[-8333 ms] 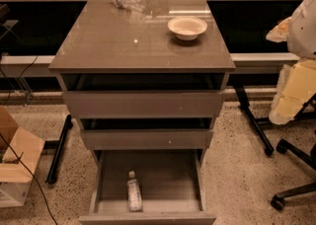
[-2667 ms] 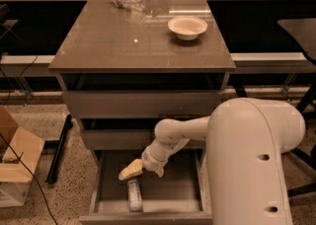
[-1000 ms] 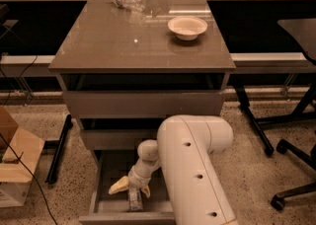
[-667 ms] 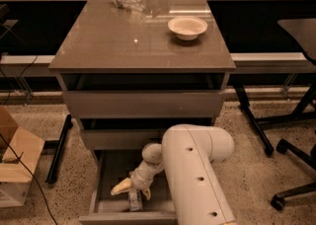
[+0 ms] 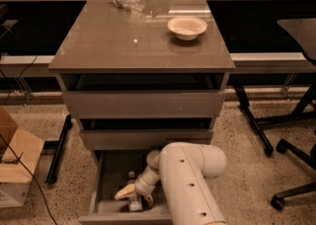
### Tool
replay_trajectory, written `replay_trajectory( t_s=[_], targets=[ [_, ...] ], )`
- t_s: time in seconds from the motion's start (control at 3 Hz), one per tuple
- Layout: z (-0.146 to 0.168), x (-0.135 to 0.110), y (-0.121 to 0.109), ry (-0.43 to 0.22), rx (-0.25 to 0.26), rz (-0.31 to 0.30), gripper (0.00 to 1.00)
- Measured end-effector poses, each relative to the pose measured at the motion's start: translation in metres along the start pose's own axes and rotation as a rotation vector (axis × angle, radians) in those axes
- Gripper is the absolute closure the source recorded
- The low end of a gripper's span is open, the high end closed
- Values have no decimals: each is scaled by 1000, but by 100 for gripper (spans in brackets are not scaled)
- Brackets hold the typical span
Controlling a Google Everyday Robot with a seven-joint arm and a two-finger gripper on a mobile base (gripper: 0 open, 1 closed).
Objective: Pick blue plastic bottle from bottom drawer and place on counter
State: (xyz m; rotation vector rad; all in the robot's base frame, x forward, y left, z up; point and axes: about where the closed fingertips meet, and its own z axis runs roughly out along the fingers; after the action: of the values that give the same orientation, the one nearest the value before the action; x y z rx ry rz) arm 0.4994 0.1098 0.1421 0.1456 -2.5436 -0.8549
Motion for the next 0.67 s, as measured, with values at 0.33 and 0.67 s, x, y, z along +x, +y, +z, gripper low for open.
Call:
replay_trajectory(
  t_s=[0.33,0.67],
  targets=[
    [-1,1,2,4,2,4,26],
    [15,0,-3,34,16,34,49]
  ],
)
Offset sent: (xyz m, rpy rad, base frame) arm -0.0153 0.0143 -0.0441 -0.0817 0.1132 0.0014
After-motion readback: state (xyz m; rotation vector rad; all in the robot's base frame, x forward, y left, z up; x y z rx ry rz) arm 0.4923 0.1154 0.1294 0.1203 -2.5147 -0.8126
